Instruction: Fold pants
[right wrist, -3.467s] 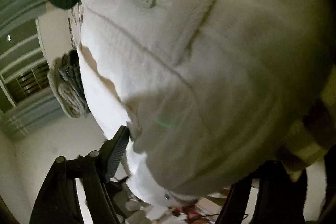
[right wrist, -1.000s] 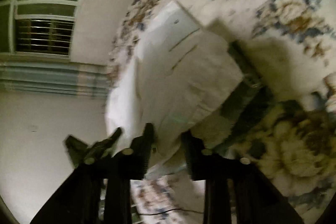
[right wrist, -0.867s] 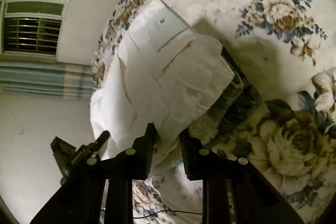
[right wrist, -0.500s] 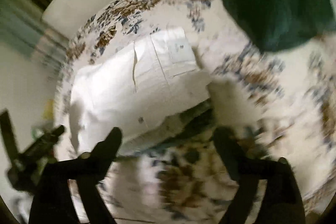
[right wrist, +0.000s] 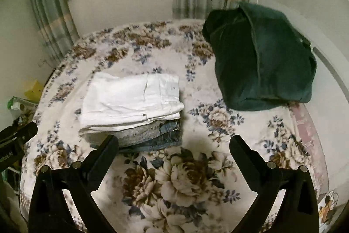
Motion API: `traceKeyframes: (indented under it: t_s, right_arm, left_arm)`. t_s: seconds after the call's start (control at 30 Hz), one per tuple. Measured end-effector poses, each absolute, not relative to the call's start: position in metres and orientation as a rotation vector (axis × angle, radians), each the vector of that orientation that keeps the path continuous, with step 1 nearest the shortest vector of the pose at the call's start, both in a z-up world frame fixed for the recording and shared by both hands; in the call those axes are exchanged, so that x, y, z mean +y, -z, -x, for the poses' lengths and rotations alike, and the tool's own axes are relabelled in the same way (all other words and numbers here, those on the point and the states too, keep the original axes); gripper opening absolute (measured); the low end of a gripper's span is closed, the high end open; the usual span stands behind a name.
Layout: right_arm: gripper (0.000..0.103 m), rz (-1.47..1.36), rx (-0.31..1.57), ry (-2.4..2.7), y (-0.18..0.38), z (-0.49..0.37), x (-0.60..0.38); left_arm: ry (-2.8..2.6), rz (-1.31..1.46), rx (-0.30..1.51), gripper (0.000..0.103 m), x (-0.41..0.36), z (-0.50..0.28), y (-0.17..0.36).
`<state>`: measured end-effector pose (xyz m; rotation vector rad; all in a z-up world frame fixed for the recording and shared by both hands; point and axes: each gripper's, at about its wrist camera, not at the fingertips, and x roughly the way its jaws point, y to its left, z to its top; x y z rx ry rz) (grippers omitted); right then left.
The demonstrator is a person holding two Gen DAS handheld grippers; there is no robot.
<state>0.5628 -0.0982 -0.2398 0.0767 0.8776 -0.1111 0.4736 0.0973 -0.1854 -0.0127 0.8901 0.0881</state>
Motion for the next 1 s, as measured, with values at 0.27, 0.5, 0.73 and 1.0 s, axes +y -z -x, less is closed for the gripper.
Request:
traceKeyframes:
  t_s: [0.27,0.5,0.73,1.0]
  right_arm:
    - [0.103,-0.085,0.772,0.038,0.151,-0.45,-0.11]
    - [0.103,-0.065,0.672,-0.003,0.084,-0.347,-0.121]
    - [0.103,-0.06,0.628,-0.039,0.044,-0.266,-0.128]
    - [0.103,-0.059,0.601,-0.038,0.007,-0.21,-0.132]
  left_arm:
    - [-0.113,0.011,0.778,0.095,0.078,-0.369,0.12]
    - [-0.124,0.016,0.698,0.095,0.066,-0.29,0.077]
    - [-0.131,0.021,0.669,0.095,0.057,-0.235,0.046]
    - [-0.097,0.026,0.63,0.103,0.052,-0.203,0.021]
